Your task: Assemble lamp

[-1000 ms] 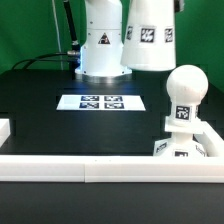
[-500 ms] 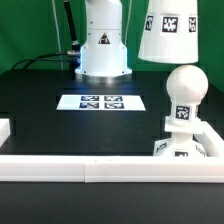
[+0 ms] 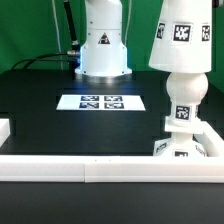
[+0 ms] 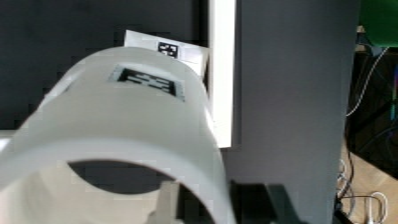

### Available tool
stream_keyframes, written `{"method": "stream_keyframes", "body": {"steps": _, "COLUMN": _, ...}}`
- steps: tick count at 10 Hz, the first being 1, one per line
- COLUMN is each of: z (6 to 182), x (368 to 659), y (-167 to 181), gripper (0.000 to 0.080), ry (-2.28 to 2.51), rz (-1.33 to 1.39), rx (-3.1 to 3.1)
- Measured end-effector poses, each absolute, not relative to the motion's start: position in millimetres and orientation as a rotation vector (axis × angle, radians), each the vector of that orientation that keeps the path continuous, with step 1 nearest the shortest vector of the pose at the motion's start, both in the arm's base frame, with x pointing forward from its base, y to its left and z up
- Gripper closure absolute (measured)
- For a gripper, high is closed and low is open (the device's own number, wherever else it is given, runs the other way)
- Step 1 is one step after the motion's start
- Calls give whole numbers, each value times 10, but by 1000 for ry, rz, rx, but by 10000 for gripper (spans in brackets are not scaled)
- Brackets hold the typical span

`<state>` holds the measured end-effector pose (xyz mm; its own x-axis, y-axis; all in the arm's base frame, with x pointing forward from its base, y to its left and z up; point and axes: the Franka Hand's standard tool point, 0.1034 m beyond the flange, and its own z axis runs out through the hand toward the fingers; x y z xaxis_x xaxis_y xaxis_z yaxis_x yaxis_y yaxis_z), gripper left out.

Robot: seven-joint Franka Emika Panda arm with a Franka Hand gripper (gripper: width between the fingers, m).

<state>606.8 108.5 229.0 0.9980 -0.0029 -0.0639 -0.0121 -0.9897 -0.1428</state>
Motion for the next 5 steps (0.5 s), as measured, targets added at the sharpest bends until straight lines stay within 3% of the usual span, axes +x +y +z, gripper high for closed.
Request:
{"method": "stream_keyframes", "body": {"steps": 2, "z": 2274, "x": 6065, "y": 1082, "gripper": 754, "ry": 12, "rz": 97, "rx": -2997}}
{"method": "stream_keyframes", "body": {"steps": 5, "z": 2070, "x": 6104, "y": 1194, "gripper": 754, "ry": 14, "rz": 71, "rx": -3001}}
